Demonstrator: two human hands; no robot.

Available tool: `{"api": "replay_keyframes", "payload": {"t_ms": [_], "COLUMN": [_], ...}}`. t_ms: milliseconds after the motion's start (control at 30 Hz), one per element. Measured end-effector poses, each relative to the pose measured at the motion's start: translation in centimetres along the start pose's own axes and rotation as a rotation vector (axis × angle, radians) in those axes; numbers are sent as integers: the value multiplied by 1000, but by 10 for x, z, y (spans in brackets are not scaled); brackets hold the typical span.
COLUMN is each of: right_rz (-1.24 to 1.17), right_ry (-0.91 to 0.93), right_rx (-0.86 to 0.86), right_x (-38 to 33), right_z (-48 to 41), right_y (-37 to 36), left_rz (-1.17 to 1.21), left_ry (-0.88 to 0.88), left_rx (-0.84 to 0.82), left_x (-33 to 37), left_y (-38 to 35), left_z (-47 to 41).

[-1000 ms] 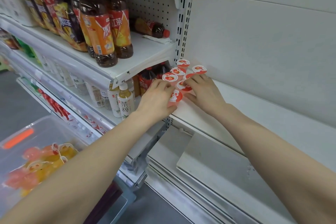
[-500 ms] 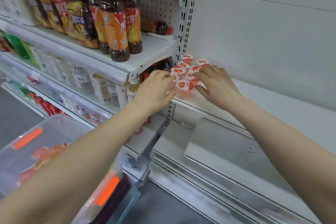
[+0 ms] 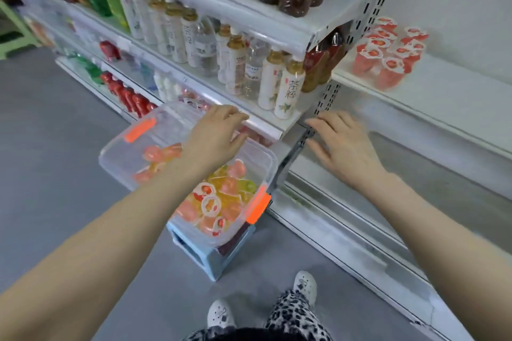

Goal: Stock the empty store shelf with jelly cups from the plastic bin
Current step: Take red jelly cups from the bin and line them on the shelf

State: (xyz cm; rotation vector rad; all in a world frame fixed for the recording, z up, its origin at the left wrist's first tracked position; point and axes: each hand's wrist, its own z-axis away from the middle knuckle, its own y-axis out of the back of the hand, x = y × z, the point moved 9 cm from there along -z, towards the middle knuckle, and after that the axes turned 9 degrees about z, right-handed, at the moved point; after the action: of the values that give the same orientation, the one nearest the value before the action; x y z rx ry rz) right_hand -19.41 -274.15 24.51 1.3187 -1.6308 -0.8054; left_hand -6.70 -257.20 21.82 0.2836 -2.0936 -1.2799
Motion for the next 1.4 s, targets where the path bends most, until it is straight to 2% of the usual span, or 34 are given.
{"api": "replay_keyframes", "payload": {"t_ms": [100, 233, 400, 600, 733, 867, 1067, 1200, 1400], "right_rz": [-108, -240, -235, -31, -17, -17, -144, -294, -379], "right_ry": [58, 148, 308, 341, 385, 481, 331, 156, 47], "right_rx": [-84, -347, -587, -680, -815, -757, -675, -550, -627], "right_x": [-59, -125, -182, -208, -215, -218, -191, -174, -164], "right_z": [3, 3, -8, -22, -26, -33, -39, -48, -38], "right_y": [-31, -83, -141, -200, -231, -230, -209, -198, -212], "left_rz": [12, 21, 32, 3, -22, -31, -74, -90, -182], "left_ry": [158, 338, 511, 537, 528, 538, 525, 565, 658], "left_rx": [-44, -105, -120, -48, -35, -65, -239, -263, -443], "left_x": [-57, -118, -168, -178, -180, -181, -188, -222, -266], "left_y": [-10, -25, -35, -42, -42, -44, -57, -66, -106], "left_z": [52, 105, 137, 143, 143, 141, 124, 81, 46]}}
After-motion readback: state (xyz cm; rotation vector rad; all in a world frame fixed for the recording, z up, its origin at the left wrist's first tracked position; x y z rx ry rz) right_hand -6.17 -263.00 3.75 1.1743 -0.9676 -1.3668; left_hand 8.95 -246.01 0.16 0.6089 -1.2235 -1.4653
